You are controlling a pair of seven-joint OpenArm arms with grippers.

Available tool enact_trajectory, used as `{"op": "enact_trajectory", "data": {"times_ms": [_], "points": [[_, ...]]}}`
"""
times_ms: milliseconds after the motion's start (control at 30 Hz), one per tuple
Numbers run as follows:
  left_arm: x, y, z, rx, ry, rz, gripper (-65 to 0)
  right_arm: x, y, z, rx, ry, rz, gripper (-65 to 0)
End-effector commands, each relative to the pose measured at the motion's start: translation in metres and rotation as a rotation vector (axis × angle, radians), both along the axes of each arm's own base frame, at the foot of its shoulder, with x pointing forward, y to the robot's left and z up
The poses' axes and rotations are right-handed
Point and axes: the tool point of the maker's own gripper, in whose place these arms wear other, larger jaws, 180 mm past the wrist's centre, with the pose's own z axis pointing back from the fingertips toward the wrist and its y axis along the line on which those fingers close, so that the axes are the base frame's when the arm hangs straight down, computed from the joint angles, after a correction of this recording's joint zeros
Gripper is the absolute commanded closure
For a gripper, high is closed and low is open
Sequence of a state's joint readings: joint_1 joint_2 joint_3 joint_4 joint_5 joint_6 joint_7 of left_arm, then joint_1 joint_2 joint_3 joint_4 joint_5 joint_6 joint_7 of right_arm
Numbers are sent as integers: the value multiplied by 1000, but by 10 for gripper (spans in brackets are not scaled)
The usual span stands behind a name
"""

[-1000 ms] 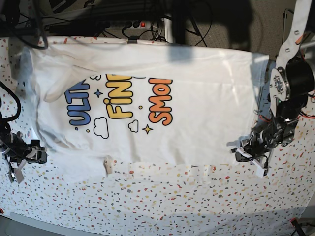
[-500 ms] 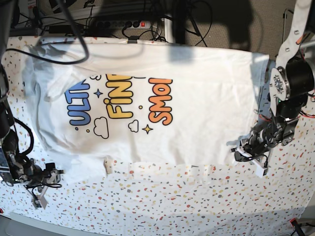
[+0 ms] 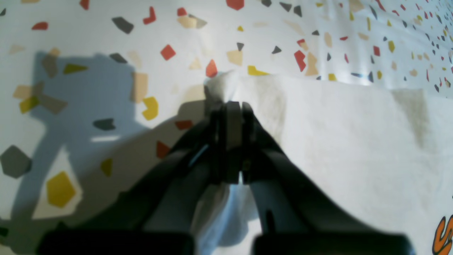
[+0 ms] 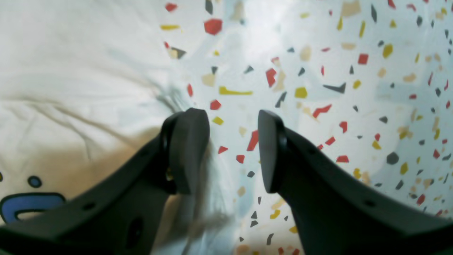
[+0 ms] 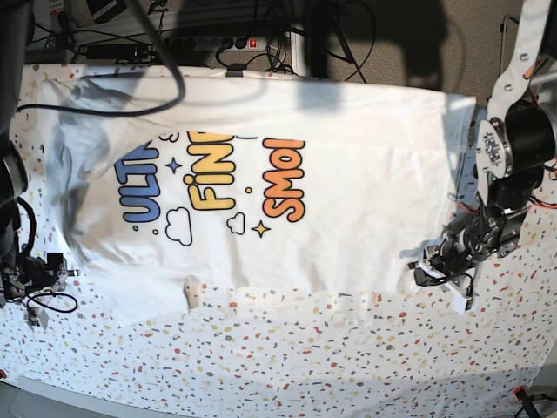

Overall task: Fold the T-shirt properly
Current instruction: 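Grasp the hem corners with both grippers and lift them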

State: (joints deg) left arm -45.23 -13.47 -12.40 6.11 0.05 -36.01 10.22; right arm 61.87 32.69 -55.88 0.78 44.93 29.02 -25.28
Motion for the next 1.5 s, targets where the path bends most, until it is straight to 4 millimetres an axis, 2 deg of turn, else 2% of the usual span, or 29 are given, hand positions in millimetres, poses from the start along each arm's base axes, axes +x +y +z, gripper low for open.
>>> {"op": "enact_trajectory", "data": {"times_ms": [0, 167, 300, 433, 833, 967, 1067, 1167, 1333, 1467], "points": [[-6, -2, -6, 33, 49, -42, 0, 10, -3, 13, 2, -43, -4, -269], [-3, -2, -3, 28, 30, -35, 0, 4, 16, -13, 20, -26, 37, -269], [-4, -2, -4, 29, 33, -36, 0, 4, 24, -24, 23, -50, 60, -269], [-4, -2, -4, 29, 33, -36, 0, 4, 19, -25, -53, -38, 83, -269], [-6, -2, -5, 31, 45, -41, 0, 0, 5, -22, -87, -37, 70, -269], [-6, -2, -5, 31, 44, -41, 0, -6, 8, -31, -74, -22, 77, -269], [-6, -2, -5, 31, 44, -41, 0, -17, 18, -45, -26, 6, 107, -268], [-5, -3, -5, 31, 43, -40, 0, -26, 23, -57, 6, 18, 95, -201], [-5, -2, -5, 30, 38, -38, 0, -26, 28, -60, 67, -21, 46, 0], [4, -3, 3, 16, -21, -17, 0, -3, 27, -44, 59, -169, 74, 0]]}}
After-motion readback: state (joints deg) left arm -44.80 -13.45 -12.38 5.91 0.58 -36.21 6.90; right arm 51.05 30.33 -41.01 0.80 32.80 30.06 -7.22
